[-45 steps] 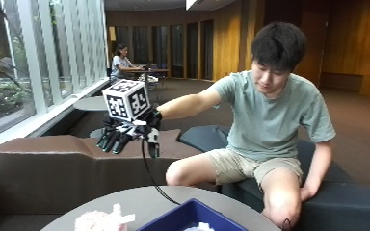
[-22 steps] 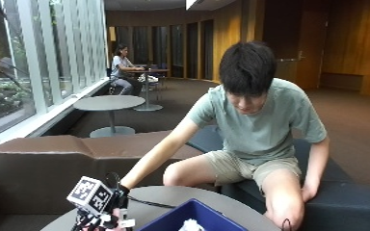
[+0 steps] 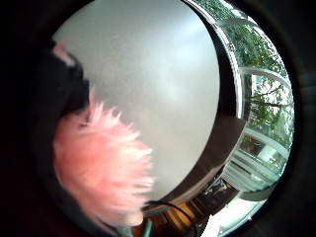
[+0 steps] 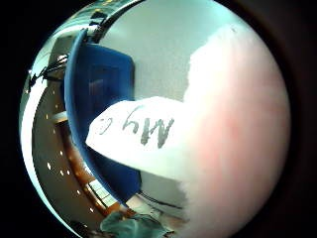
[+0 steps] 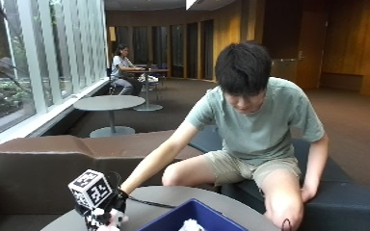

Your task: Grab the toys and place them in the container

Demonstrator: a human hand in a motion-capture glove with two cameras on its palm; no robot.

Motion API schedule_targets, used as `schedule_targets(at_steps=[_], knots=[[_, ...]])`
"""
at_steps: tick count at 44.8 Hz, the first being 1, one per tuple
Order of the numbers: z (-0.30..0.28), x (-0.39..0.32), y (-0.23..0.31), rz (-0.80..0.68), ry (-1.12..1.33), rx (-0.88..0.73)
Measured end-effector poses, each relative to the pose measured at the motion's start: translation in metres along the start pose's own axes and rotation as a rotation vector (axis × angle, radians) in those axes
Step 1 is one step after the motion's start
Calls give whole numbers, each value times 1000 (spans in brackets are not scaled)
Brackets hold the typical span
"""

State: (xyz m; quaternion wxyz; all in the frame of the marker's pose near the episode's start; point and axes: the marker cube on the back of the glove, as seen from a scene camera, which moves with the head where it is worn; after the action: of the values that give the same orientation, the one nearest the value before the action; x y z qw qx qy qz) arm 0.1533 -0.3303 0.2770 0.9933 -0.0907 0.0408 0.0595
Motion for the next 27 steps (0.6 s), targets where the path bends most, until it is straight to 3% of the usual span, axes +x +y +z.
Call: schedule_targets(at_steps=[8,19,27], knots=[[-59,-1,37,35,54,2],[-221,-26,114,23,100,190],[-298,-63,159,17,95,277]])
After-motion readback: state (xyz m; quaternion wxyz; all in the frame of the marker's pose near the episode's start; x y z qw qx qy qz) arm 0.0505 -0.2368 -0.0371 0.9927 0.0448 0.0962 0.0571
